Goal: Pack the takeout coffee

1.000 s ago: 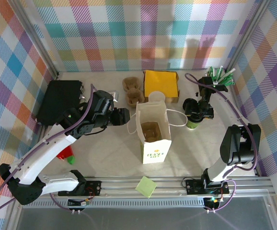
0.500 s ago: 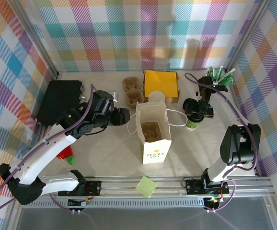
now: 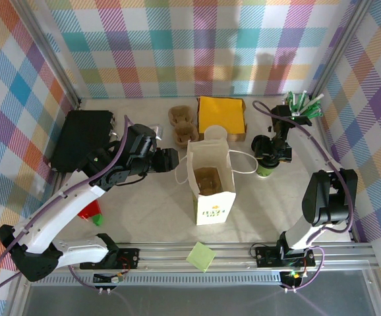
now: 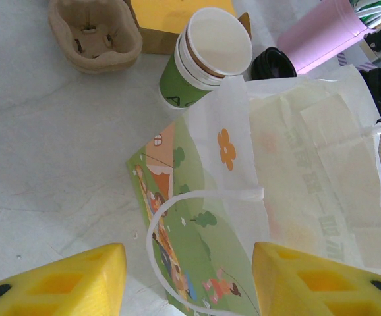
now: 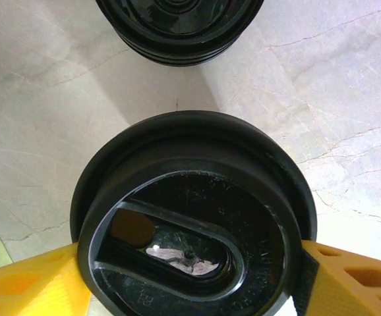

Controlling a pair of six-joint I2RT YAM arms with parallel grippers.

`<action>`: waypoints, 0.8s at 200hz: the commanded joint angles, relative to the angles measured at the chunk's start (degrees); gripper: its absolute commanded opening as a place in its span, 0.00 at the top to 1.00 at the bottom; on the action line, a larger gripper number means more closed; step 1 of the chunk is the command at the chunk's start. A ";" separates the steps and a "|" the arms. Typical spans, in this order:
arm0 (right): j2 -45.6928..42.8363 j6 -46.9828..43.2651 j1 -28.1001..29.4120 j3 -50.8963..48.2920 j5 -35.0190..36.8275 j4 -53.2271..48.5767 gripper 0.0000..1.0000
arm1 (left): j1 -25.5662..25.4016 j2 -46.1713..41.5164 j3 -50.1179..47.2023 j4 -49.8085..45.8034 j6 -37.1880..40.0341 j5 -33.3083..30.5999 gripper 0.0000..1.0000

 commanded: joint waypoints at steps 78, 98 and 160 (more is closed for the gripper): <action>4.33 0.34 1.95 -1.00 2.48 -0.54 0.33 | 0.61 -0.97 -0.34 0.35 -0.07 0.98 0.47; 2.83 0.36 2.55 0.16 3.07 -2.52 0.35 | 0.60 -0.83 0.41 0.14 -0.11 1.21 0.47; -4.65 2.76 5.10 10.09 4.20 -16.81 0.41 | 0.58 -1.87 2.31 -1.60 0.17 1.50 0.47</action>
